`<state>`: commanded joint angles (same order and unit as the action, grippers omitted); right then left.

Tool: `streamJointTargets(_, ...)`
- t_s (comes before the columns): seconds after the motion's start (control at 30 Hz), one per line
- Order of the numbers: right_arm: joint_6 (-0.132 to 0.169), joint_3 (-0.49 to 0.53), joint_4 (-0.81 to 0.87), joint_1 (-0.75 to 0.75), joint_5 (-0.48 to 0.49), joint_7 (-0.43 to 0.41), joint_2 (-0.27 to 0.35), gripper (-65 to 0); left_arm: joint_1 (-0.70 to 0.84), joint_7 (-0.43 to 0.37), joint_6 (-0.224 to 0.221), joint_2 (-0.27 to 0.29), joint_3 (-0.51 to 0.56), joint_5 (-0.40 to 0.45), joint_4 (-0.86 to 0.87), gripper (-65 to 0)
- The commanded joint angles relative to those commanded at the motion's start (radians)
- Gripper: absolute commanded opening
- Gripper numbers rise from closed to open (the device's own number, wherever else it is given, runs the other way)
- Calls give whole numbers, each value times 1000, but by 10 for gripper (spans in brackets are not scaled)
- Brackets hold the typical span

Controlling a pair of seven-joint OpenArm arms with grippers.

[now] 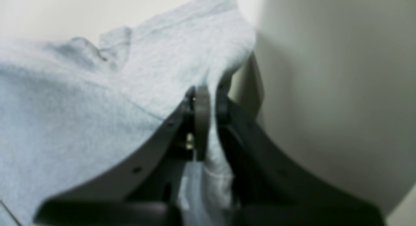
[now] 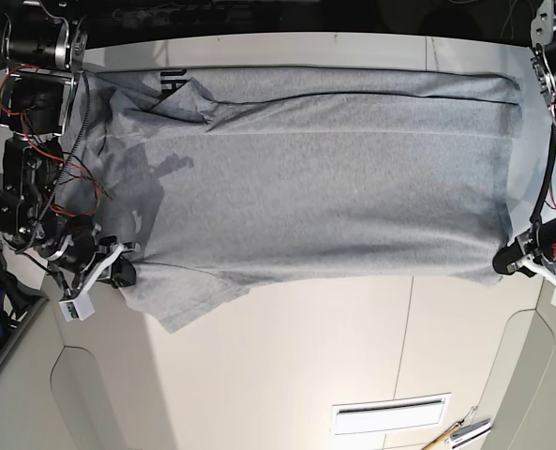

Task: Fold the T-shirt properly
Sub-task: 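Grasp the shirt's opposite long edge with both grippers, then fold the grasped edge over toward the first fold with both grippers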

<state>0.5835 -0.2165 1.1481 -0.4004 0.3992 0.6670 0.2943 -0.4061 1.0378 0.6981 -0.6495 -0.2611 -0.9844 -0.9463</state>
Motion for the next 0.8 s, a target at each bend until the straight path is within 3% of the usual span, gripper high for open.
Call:
streamJointTargets(0.2,0,0,18,2,92,90,33,-650,141,-1,0,-31,0,-26,-147,-650)
streamJointTargets(0.47,0,-45,200,176,128,51,57,-650,281,0,0,-52,-5,-81,-335,-650)
streamJointTargets(0.63,0,-113,335,303,129,48,57,-650,341,6,0,-52,-5,-82,-360,-650)
streamJointTargets(0.8,0,-147,353,405,129,40,57,-650,396,6,0,-51,-10,-92,-362,-650)
